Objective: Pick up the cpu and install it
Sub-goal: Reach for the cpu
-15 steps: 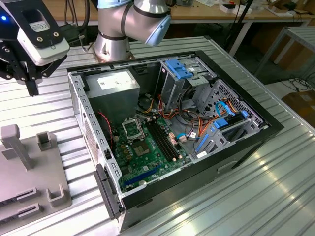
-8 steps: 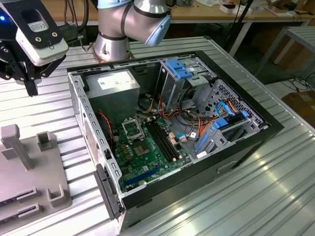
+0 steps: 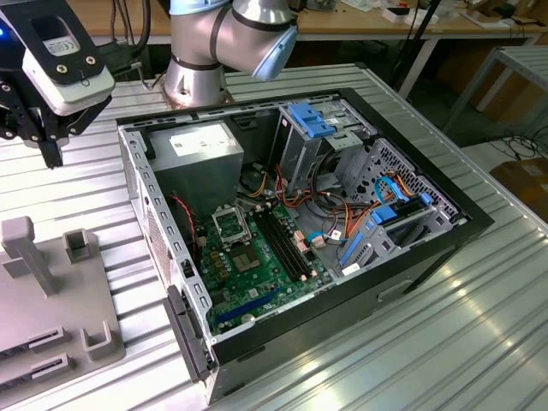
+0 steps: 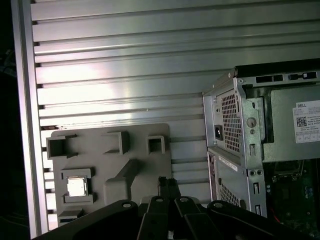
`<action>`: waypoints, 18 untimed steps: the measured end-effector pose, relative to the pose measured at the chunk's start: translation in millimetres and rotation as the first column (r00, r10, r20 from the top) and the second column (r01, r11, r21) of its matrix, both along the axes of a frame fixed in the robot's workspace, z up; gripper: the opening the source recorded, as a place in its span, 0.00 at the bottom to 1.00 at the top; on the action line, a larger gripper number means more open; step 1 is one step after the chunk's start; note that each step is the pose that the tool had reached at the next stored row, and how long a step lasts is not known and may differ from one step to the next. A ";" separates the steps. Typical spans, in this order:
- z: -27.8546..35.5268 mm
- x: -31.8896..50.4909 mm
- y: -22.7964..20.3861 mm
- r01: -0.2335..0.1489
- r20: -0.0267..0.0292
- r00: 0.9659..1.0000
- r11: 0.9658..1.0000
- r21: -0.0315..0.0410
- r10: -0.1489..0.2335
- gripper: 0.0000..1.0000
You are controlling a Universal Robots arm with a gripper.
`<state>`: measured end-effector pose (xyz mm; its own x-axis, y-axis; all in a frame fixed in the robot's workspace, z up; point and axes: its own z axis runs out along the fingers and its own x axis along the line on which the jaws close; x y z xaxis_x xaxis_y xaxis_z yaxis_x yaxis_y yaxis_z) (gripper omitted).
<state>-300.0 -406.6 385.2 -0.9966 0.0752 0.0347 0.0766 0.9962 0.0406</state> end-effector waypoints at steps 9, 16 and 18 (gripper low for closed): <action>-0.1 -15.4 0.0 0.000 0.000 1.000 1.000 0.000 0.000 0.11; -0.1 -15.9 0.0 0.000 0.000 1.000 1.000 0.000 0.000 0.11; -0.1 -16.4 0.0 0.000 0.000 1.000 1.000 0.000 0.000 0.11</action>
<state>-316.4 -406.6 385.2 -0.9966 0.0753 0.0347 0.0766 0.9962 0.0407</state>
